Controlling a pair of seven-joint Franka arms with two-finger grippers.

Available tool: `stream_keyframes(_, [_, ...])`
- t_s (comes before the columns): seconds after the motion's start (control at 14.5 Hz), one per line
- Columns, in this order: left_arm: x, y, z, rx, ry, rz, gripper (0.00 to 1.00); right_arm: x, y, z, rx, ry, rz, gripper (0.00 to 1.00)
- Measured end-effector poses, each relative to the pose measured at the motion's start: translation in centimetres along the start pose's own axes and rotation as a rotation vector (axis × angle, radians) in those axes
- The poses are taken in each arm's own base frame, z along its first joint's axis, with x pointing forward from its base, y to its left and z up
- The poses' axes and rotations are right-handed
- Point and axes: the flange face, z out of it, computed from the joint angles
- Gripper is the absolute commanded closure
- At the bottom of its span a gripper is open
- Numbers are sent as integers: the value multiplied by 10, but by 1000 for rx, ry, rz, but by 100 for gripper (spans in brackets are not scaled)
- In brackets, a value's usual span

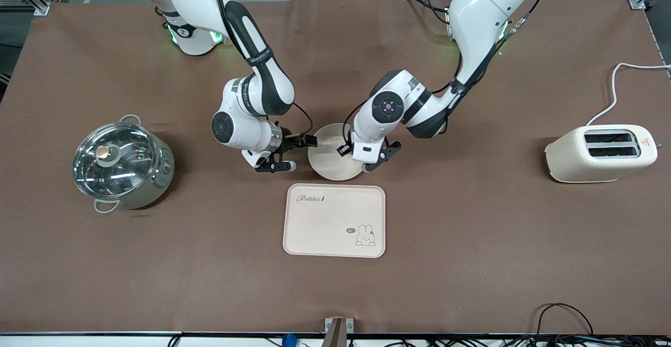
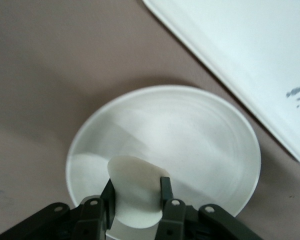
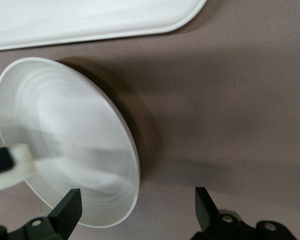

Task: Place bun in plate and plate on tray
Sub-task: 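Release the bun onto the plate while the right gripper grips the rim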

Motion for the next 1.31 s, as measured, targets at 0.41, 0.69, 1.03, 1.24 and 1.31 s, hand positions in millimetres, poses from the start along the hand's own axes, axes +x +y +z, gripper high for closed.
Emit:
stream_keyframes(0.41, [10, 5, 21, -24, 17, 15, 0, -2, -4, 7, 11, 7, 11, 12])
stream_keyframes(0.69, [31, 17, -6, -71, 36, -9, 0, 1, -4, 10, 16, 10, 17, 19])
stream_keyframes(1.03, [103, 24, -118, -53, 150, -7, 0, 8, -1, 23, 5, 15, 26, 76])
stream_keyframes(1.24, [164, -7, -206, -8, 251, 95, 0, 6, -5, 25, 3, 21, 16, 100])
stream_keyframes(1.31, [179, -23, -231, 22, 267, 129, 0, 5, -9, 26, 3, 23, 9, 100])
